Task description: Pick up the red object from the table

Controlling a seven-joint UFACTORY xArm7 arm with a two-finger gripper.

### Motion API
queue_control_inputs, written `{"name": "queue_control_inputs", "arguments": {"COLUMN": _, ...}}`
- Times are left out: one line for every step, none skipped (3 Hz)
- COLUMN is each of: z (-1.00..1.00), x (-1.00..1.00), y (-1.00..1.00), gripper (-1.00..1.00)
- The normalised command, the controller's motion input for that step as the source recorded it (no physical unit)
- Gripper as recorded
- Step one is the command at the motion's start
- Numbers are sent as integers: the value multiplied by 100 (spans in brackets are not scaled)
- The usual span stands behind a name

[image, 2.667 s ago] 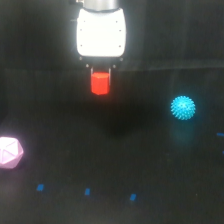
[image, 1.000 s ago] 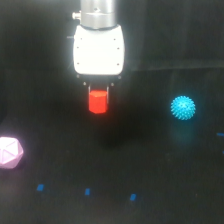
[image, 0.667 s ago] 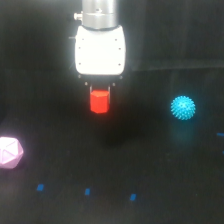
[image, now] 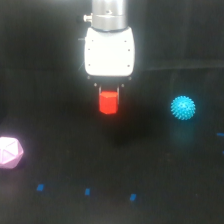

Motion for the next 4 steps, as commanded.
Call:
{"name": "queue_control_inputs", "arguments": {"z": 43, "x": -38, "y": -53, "gripper": -100}}
{"name": "queue_control_inputs", "arguments": {"z": 11, "x": 18, "y": 33, "gripper": -96}}
{"name": "queue_control_inputs", "arguments": {"z": 51, "x": 22, "y": 31, "gripper": -100}}
{"name": "queue_control_inputs", "arguments": {"z": -8, "x": 10, "y": 9, "gripper": -100}}
